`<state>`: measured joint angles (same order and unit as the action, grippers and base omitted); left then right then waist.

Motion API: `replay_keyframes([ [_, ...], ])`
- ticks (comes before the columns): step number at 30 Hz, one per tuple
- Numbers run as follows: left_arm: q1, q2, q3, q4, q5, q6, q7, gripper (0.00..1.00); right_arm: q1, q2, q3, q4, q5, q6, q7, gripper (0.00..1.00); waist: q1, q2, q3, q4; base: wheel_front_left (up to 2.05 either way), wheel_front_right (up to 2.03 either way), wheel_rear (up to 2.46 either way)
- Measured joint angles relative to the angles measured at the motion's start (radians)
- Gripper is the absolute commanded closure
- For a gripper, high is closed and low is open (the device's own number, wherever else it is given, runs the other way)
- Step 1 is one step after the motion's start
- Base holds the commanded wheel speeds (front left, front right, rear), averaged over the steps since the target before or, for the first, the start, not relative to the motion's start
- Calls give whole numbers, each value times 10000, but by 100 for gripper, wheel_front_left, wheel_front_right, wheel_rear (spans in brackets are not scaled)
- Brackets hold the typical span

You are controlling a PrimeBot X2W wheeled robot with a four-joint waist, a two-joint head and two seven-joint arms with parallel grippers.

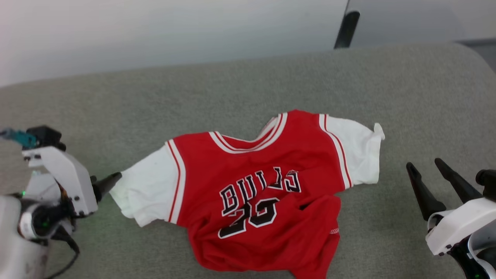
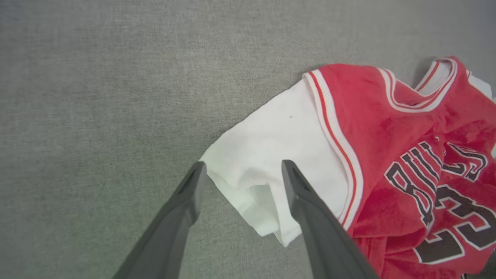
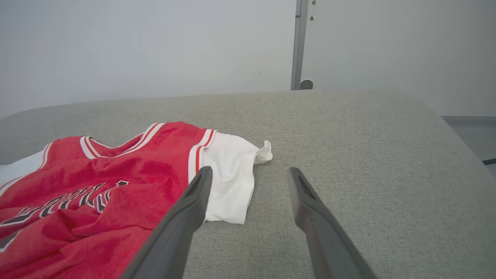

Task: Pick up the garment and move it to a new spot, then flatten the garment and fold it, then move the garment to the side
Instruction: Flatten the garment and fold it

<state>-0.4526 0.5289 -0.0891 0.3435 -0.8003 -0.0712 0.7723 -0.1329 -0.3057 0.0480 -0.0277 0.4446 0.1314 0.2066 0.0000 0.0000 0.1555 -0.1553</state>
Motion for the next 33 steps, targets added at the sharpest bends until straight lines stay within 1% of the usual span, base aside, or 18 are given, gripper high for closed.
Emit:
replay_keyframes([
  [5, -649, 188, -219, 596, -21, 232, 1020, 0, -221, -23, 35, 27, 130, 0, -40, 0, 0, 0, 514, -162, 0, 0, 0],
  [8, -916, 282, -447, 1053, 77, 259, 1352, 0, -370, -52, 38, -15, 188, 0, 4, 0, 0, 1, 820, -225, 0, 0, 0],
  [11, -1224, 272, -573, 1553, 86, 424, 1770, 0, -616, -100, 58, -115, 234, 0, 71, 0, 0, 0, 1126, -273, 0, 0, 0],
  [13, -1425, 316, -727, 1707, 286, 320, 1628, 0, -716, -142, 67, -153, 303, 0, 155, 0, 0, 0, 1323, -294, 0, 0, 0],
  [15, -1664, 178, -621, 2027, 134, 376, 1632, 0, -827, -169, 65, -196, 387, 0, 203, 0, 0, 1, 1511, -305, 0, 0, 0],
  [16, -1772, 161, -617, 2123, 100, 347, 1615, 39, -853, -169, 59, -226, 420, 0, 230, 0, 0, 0, 1589, -305, 0, 0, 0],
  [17, -1852, 138, -560, 2243, 46, 318, 1553, 100, -862, -182, 67, -255, 424, 0, 290, 0, 0, 0, 1660, -302, 0, 0, 0],
  [21, -2126, 117, -575, 2558, -8, 173, 1478, 100, -969, -253, 81, -359, 546, 0, 662, 0, 0, 0, 1797, -199, 0, 0, 0],
  [24, -2281, -17, -731, 2648, 6, 52, 1377, 100, -1279, -456, 67, -454, 750, -2, 1292, 0, 0, 1, 1800, -43, 0, 0, 0],
  [29, -2585, -322, -1026, 2792, 100, -111, 1149, 100, -2335, -965, 217, -345, 953, 0, 3104, 0, 0, 0, 1797, 257, 0, 0, 0],
  [33, -2910, -706, -1333, 2907, 176, -251, 965, 100, -3368, -1338, 234, 261, 1152, 0, 4658, 0, 0, 0, 1832, 576, 0, 0, 0],
])
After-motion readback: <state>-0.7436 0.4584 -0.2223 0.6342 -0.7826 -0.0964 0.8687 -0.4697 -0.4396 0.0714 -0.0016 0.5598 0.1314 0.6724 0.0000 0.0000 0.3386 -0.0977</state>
